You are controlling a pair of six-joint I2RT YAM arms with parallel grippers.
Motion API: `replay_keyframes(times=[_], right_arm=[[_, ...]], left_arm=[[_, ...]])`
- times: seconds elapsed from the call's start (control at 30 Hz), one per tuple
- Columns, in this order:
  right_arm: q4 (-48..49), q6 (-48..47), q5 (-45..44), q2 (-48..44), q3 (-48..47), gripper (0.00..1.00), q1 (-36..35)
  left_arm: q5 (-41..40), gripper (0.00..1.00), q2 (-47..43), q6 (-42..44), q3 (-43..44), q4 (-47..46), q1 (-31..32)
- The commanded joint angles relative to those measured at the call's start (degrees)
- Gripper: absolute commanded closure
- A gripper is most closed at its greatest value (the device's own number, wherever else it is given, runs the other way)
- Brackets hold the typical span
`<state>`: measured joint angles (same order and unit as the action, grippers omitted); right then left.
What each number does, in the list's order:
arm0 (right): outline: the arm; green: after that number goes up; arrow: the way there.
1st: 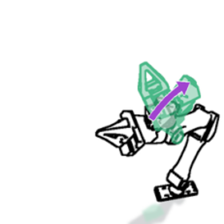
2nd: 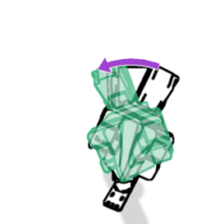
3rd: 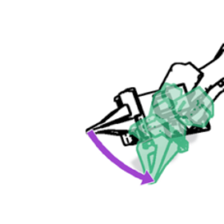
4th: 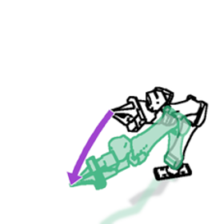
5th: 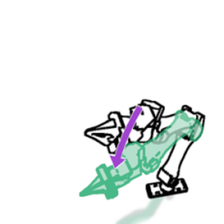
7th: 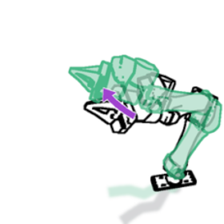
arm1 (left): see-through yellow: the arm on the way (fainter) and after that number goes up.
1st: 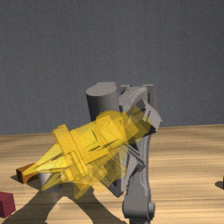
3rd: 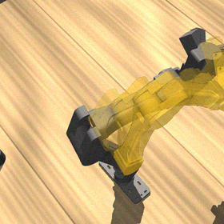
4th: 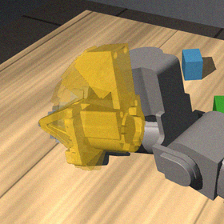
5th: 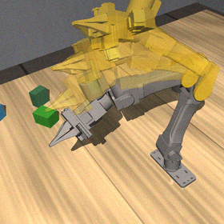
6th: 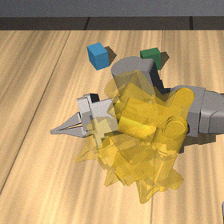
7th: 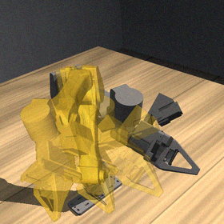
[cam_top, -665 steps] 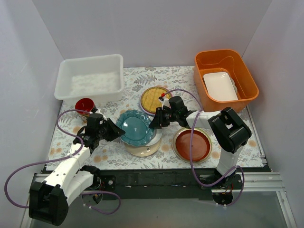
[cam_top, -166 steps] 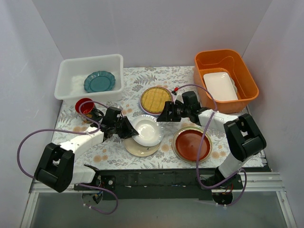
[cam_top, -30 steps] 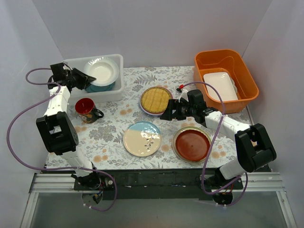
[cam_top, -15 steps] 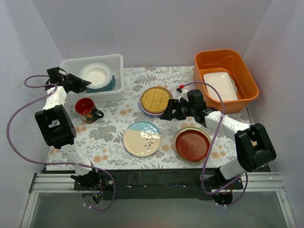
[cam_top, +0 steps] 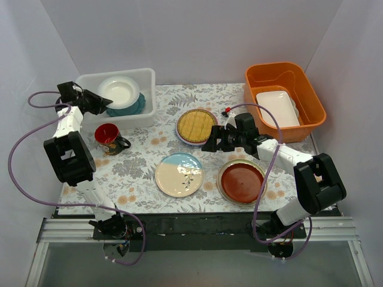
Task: Place the plates into the plastic bin on the countertop
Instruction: Place the plate in the plastic bin.
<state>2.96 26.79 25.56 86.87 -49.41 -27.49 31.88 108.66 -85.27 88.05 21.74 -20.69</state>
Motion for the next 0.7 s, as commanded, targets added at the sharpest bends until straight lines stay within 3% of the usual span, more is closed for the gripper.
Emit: replay_keyframes(times=[0.0, 0.67], right_arm=[[0.55, -0.68, -0.07, 0.58, -2.62, 0.08, 0.15], [0.38, -0.77, -0.51, 1.28, -3.33, 0.09, 0.24]], left_arm=[[-0.50, 1.00, 0.85, 1.16, 3.97, -1.79, -0.32], [-1.64, 1.00, 12.18, -0.24, 10.03, -2.23, -0.32]])
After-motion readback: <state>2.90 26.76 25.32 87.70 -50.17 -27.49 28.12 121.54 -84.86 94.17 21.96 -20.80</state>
